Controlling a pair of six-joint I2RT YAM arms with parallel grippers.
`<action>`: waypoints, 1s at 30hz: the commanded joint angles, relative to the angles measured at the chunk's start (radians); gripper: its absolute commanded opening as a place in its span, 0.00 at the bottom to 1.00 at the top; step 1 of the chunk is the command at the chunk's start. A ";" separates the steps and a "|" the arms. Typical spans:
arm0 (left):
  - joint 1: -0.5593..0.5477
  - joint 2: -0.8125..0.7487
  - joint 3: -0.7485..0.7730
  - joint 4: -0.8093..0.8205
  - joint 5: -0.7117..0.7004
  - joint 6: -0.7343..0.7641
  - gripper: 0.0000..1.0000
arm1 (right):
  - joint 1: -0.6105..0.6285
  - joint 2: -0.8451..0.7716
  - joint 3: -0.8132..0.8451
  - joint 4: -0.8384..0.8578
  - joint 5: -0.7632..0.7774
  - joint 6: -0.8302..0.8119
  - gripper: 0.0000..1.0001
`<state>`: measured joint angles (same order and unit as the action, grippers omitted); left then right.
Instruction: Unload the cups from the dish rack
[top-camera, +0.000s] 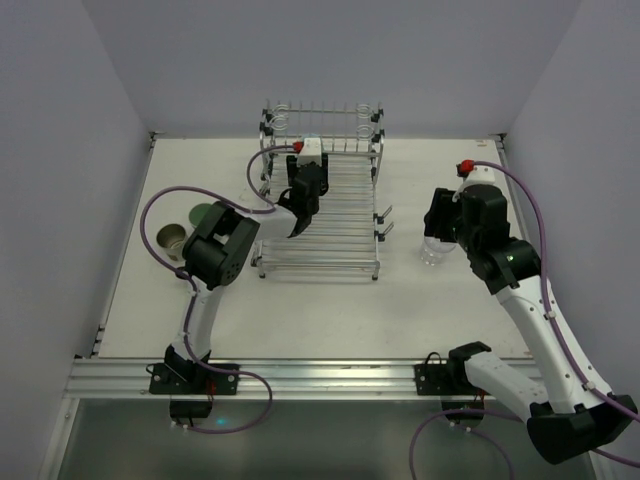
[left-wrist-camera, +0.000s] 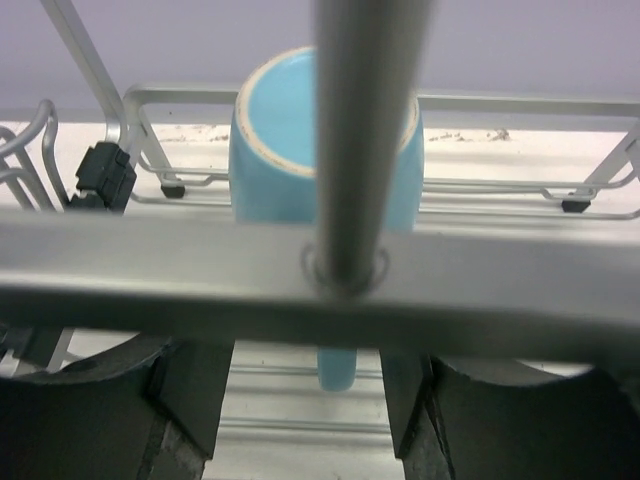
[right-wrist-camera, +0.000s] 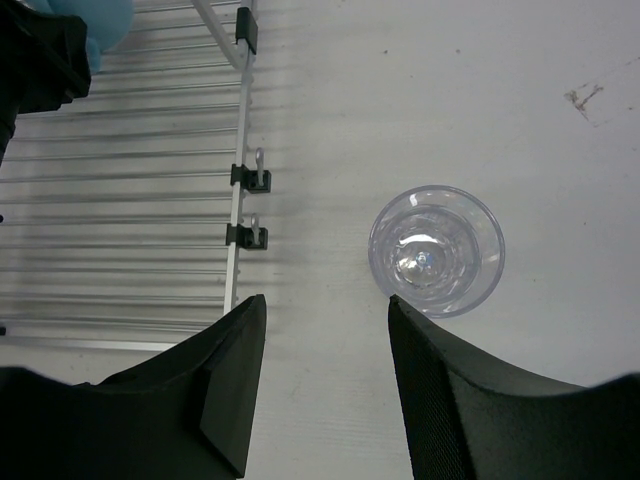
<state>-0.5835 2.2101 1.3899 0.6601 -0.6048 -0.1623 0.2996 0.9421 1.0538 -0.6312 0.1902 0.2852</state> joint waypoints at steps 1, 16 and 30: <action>0.019 0.034 0.064 -0.098 -0.001 -0.043 0.62 | -0.005 -0.016 -0.005 0.034 -0.006 -0.023 0.55; 0.019 0.004 0.018 -0.116 0.007 -0.086 0.60 | -0.005 -0.023 -0.012 0.048 -0.012 -0.023 0.55; 0.017 0.008 -0.020 0.058 -0.004 0.078 0.71 | -0.005 -0.016 -0.006 0.054 -0.008 -0.027 0.55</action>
<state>-0.5823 2.2158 1.3869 0.6655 -0.5838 -0.1448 0.2996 0.9337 1.0389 -0.6125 0.1875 0.2779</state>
